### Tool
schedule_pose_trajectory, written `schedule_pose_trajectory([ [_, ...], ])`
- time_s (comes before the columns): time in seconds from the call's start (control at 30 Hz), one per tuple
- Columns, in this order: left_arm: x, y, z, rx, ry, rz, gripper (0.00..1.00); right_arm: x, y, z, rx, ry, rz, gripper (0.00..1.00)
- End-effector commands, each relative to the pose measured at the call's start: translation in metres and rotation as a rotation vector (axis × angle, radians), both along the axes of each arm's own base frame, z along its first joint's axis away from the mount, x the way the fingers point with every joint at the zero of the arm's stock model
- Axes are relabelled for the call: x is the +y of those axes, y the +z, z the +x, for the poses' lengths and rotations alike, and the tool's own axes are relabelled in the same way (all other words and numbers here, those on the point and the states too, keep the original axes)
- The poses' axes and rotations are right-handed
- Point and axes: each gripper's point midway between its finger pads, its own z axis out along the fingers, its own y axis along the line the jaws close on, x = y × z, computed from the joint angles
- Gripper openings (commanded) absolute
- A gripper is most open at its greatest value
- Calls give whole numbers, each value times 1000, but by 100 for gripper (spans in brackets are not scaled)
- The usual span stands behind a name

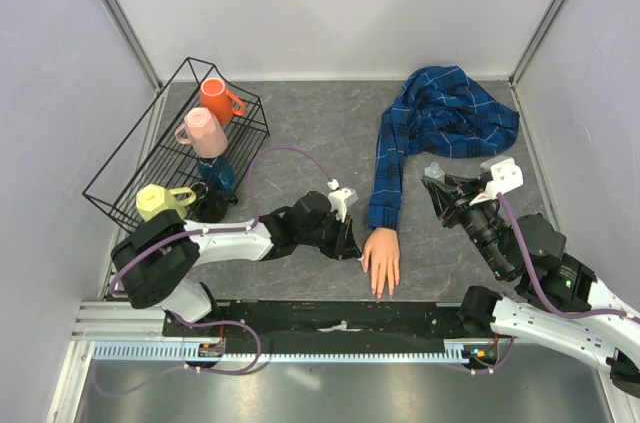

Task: Paint the nails

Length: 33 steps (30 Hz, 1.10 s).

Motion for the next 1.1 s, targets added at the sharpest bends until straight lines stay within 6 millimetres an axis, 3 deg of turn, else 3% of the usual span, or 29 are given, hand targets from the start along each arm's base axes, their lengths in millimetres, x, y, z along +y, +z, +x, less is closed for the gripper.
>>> schedule_pose_trajectory([
  [0.0,-9,8,8,-25,31,-42,2,2,5,-1,-10,10,24,0],
  [1.07,-8,0,0,11,26,-42,2,2,4,-1,-8,12,26,0],
])
